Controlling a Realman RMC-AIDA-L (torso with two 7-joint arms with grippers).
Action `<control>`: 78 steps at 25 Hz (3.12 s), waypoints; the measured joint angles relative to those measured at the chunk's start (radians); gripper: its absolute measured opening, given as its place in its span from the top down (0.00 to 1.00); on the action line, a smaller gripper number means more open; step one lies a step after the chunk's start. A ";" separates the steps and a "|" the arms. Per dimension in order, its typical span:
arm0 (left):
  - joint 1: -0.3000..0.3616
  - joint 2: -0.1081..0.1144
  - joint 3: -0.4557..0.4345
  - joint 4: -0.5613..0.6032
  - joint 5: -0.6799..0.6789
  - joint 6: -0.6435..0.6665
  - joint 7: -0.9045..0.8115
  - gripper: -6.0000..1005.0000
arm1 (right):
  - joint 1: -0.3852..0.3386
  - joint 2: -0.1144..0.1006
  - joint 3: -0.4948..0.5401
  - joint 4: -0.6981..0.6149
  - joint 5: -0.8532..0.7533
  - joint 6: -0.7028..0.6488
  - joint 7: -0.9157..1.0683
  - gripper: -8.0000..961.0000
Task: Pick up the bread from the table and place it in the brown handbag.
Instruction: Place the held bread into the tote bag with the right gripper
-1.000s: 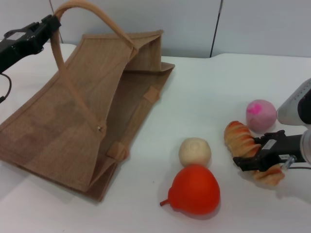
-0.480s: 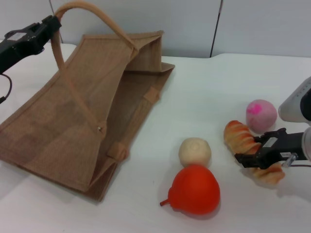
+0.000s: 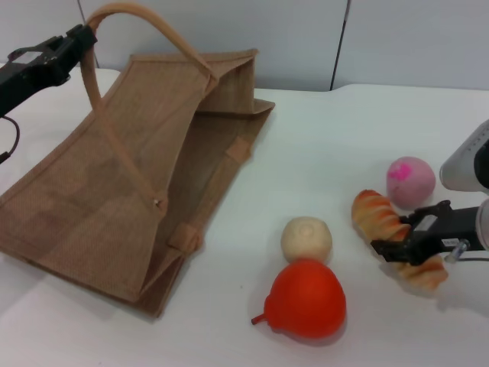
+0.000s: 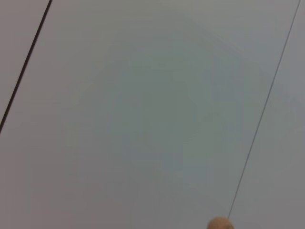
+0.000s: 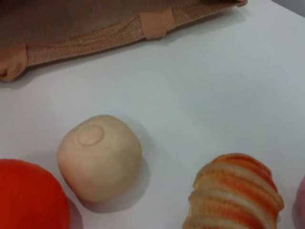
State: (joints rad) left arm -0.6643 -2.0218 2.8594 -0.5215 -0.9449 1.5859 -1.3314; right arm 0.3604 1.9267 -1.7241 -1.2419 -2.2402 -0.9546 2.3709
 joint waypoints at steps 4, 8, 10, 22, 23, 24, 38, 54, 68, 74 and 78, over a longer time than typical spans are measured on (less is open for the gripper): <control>0.000 0.000 0.001 0.000 0.000 0.000 0.000 0.88 | -0.005 -0.001 0.001 -0.050 0.008 -0.001 -0.017 0.38; -0.006 -0.001 0.002 0.000 0.005 0.006 0.000 0.88 | -0.014 -0.002 0.001 -0.113 0.009 -0.011 -0.023 0.41; -0.015 -0.002 0.002 0.000 0.011 0.009 -0.001 0.88 | -0.019 -0.004 -0.003 -0.149 0.009 -0.017 -0.030 0.43; -0.088 -0.006 0.001 0.011 0.029 0.117 -0.013 0.88 | 0.105 0.037 -0.108 -0.114 0.023 0.014 -0.116 0.55; -0.092 -0.006 0.001 0.013 0.029 0.128 -0.013 0.88 | 0.122 0.039 -0.123 -0.097 0.023 0.019 -0.116 0.55; -0.094 -0.006 0.001 0.014 0.029 0.139 -0.014 0.88 | 0.137 0.040 -0.137 -0.083 0.023 0.025 -0.116 0.55; -0.125 -0.003 0.001 0.014 0.021 0.274 -0.053 0.88 | 0.277 0.089 -0.315 0.007 0.022 0.163 -0.117 0.57; -0.149 -0.005 0.001 0.015 0.025 0.321 -0.088 0.88 | 0.415 0.097 -0.592 0.106 0.022 0.522 -0.119 0.61; -0.167 -0.001 0.003 0.051 0.026 0.357 -0.154 0.88 | 0.463 0.109 -0.722 0.339 0.028 0.828 -0.155 0.61; -0.176 0.002 0.003 0.054 0.022 0.371 -0.202 0.89 | 0.469 0.113 -0.778 0.429 0.029 0.972 -0.146 0.62; -0.179 0.003 0.003 0.054 0.019 0.376 -0.217 0.89 | 0.470 0.115 -0.780 0.478 0.032 1.038 -0.142 0.63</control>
State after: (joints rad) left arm -0.8437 -2.0192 2.8624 -0.4678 -0.9261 1.9616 -1.5485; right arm 0.8302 2.0421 -2.5041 -0.7640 -2.2085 0.0839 2.2292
